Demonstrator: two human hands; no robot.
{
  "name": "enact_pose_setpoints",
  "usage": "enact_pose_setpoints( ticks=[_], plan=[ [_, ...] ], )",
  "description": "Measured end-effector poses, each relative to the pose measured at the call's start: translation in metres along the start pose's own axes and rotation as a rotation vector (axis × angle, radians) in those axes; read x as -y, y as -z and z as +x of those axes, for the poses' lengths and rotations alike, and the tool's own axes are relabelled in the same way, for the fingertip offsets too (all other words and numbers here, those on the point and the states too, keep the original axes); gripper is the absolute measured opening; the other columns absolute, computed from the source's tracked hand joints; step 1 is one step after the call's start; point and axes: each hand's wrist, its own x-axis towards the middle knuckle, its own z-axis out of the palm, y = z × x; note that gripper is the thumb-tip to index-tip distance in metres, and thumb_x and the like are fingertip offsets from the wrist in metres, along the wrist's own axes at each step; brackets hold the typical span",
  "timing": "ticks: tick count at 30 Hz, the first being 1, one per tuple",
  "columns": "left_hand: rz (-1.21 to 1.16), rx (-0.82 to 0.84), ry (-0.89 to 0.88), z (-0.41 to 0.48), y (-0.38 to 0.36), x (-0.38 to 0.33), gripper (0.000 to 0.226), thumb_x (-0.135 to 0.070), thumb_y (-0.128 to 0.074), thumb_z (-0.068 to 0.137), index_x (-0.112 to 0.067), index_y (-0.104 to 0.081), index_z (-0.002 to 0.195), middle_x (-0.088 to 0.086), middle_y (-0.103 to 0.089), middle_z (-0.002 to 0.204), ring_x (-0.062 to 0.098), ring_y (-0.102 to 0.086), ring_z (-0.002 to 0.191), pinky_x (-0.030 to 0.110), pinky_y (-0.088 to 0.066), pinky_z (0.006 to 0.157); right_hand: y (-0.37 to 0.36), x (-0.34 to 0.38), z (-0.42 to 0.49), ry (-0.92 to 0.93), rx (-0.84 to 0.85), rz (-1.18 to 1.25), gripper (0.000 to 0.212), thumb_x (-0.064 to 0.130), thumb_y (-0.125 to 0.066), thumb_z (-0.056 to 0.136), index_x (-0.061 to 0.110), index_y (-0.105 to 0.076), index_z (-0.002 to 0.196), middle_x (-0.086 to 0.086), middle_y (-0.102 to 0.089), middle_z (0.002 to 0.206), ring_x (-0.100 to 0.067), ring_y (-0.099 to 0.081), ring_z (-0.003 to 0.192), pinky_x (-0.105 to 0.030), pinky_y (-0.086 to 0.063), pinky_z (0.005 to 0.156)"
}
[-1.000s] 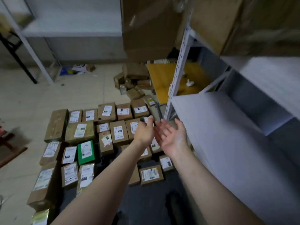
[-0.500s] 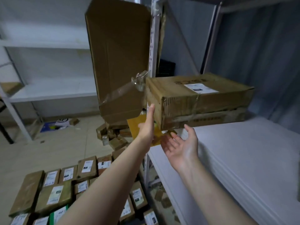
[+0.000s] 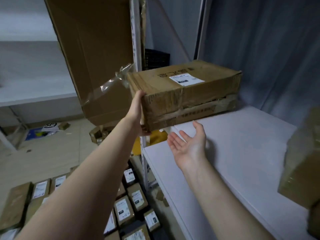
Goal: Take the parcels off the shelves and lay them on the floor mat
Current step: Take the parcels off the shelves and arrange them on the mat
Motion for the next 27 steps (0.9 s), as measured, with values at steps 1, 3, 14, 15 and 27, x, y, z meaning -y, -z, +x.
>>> enact_pose_setpoints(
  ticks=[1,3,14,15,27],
  plan=[
    [-0.026,-0.009,0.009,-0.002,0.002,0.003,0.052,-0.067,-0.059,0.060,-0.024,-0.065,0.088,0.012,-0.063,0.105,0.036,-0.061,0.097,0.051,-0.047,0.088,-0.001,-0.001,0.000,0.005,-0.004,-0.006,0.067,0.049,-0.058,0.092,0.003,-0.045,0.138,-0.022,-0.057,0.122,-0.033,-0.057,0.114,-0.037,-0.046,0.092],
    [-0.092,-0.004,0.040,-0.006,0.007,0.012,0.055,-0.063,-0.060,0.057,-0.022,-0.063,0.095,0.015,-0.061,0.110,0.037,-0.061,0.098,0.049,-0.048,0.086,-0.004,-0.002,0.001,0.010,-0.011,-0.010,0.075,0.050,-0.061,0.090,0.003,-0.039,0.145,-0.024,-0.053,0.133,-0.035,-0.053,0.124,-0.037,-0.044,0.094],
    [-0.598,0.061,0.090,-0.053,0.099,0.119,0.037,-0.050,-0.060,0.068,-0.021,-0.051,0.089,0.008,-0.049,0.097,0.027,-0.052,0.096,0.043,-0.042,0.098,-0.005,-0.062,-0.005,-0.041,0.036,-0.273,0.086,0.067,-0.071,0.073,0.014,-0.042,0.135,-0.016,-0.054,0.117,-0.028,-0.056,0.106,-0.040,-0.044,0.092],
    [-0.618,0.033,0.099,-0.059,0.115,0.132,0.038,-0.048,-0.061,0.068,-0.021,-0.053,0.093,0.009,-0.053,0.101,0.030,-0.058,0.100,0.049,-0.040,0.102,-0.005,-0.073,-0.006,-0.050,0.045,-0.312,0.080,0.067,-0.071,0.074,0.015,-0.044,0.128,-0.014,-0.055,0.112,-0.027,-0.056,0.101,-0.041,-0.045,0.092],
    [-0.472,-0.353,0.115,-0.144,0.274,0.285,0.060,-0.019,-0.065,0.072,-0.020,-0.045,0.129,0.006,-0.057,0.092,0.015,-0.065,0.059,0.023,-0.048,0.047,0.041,-0.307,-0.012,-0.415,-0.026,-0.724,0.105,0.070,-0.078,0.028,0.027,-0.065,0.123,-0.004,-0.064,0.128,-0.026,-0.061,0.115,-0.050,-0.049,0.102]
  ],
)
